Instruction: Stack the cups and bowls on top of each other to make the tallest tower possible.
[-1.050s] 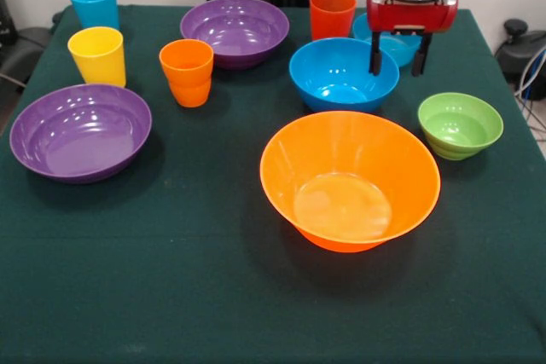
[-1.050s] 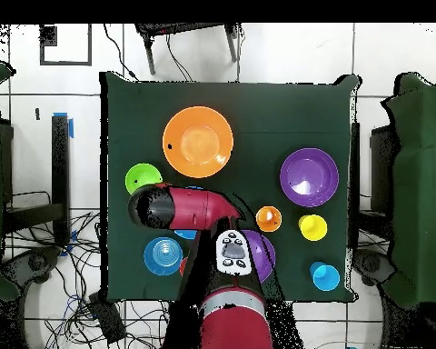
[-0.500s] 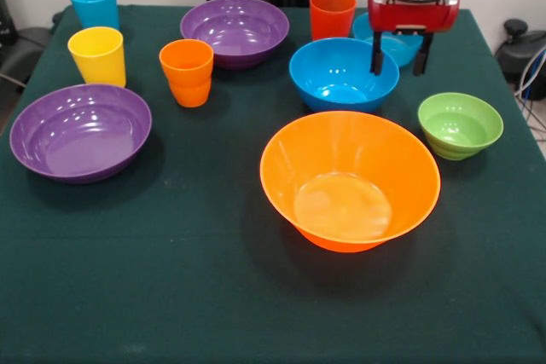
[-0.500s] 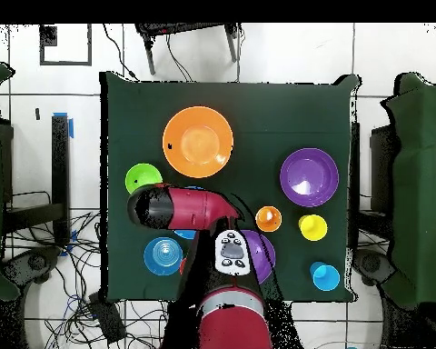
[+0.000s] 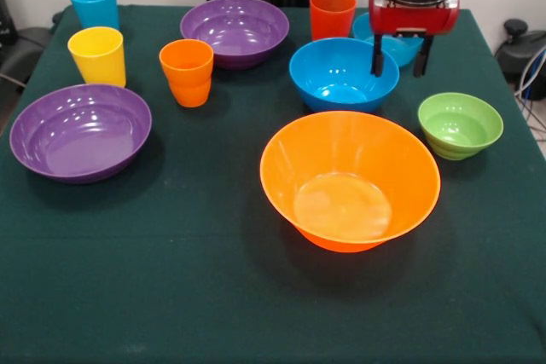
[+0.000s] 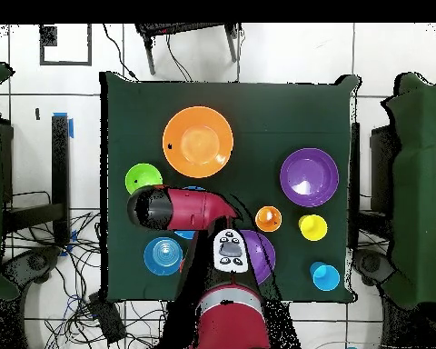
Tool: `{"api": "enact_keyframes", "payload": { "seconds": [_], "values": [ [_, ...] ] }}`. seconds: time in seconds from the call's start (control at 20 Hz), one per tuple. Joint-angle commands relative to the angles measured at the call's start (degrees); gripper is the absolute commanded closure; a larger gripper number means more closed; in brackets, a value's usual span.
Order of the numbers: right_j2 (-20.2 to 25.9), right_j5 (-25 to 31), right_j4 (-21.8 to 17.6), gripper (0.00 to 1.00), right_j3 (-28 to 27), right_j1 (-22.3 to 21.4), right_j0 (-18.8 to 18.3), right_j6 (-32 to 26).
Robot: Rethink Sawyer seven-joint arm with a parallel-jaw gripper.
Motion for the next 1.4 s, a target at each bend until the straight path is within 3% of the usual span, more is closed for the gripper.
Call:
{"api": "enact_keyframes", "payload": {
  "seconds": [0.05,1.4],
  "values": [
    [4.4,-2.0,-2.1,0.00,-2.0,3.2,-0.1,4.4],
    [4.4,-4.8,-3.8,0.00,-1.0,5.0,-1.7,3.3]
  ]
}}
